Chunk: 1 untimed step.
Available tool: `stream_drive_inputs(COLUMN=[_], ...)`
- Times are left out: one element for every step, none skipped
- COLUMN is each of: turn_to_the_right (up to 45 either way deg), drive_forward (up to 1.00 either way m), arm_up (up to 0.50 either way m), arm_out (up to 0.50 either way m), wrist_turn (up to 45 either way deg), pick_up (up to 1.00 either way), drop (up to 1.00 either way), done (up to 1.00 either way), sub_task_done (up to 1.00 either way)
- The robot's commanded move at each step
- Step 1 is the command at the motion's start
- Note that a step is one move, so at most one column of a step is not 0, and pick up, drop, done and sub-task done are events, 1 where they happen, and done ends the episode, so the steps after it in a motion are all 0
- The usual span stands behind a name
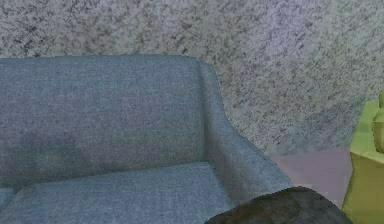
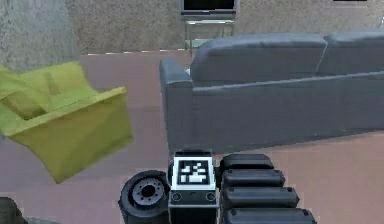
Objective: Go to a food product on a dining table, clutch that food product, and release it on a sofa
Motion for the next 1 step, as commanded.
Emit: stream_drive_inputs(turn_to_the_right=[-9.0], drive_forward=[0.0], arm_up=[0.0], arm_out=[0.0], wrist_turn=[0.0], pick_up=[0.0], drop=[0.0], done=[0.0], sub_task_done=[0.0])
